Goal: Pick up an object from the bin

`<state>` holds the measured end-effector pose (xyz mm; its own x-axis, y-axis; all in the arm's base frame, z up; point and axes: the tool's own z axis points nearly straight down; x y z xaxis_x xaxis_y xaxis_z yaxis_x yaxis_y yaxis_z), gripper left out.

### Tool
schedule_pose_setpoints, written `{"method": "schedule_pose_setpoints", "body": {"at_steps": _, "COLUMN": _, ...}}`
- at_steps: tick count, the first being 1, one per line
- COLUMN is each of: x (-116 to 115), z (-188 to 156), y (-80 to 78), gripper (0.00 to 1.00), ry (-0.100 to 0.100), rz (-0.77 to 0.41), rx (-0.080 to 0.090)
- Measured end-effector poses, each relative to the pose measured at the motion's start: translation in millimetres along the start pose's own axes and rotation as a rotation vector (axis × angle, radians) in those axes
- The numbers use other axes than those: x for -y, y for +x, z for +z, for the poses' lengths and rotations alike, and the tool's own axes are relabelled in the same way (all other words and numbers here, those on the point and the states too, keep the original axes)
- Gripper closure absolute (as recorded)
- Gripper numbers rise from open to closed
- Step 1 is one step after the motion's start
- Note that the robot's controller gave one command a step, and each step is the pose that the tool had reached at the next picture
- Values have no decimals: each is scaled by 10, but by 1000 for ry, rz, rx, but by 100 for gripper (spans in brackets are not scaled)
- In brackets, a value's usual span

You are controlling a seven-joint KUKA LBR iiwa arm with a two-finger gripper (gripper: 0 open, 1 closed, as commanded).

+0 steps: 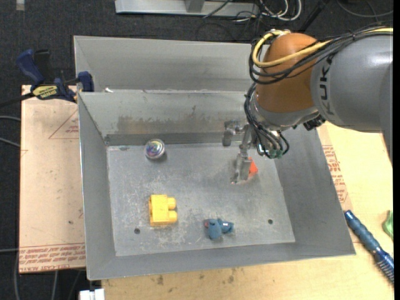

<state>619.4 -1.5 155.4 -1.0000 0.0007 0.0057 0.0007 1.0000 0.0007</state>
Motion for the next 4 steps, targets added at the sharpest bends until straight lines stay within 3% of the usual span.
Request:
{"method": "schedule_pose_setpoints", "body": {"at_steps": 1, "x": 957, "z": 900, "y": -141, "gripper": 0, "ry": 2, "rz": -104, "rx": 2}}
{"method": "schedule_pose_setpoints", "body": {"at_steps": 2, "x": 641, "z": 544, "y": -67, "gripper": 0, "ry": -2, "rz": 36, "rx": 9}}
{"method": "schedule_pose_setpoints", "body": {"at_steps": 3, "x": 846, "z": 551, "y": -79, "gripper": 0, "ry": 1, "rz": 37, "rx": 9}}
{"method": "schedule_pose_setpoints", "body": {"at_steps": 4, "x": 772, "z": 872, "y": -14, "gripper": 0, "ry": -2, "rz": 72, "rx": 5}}
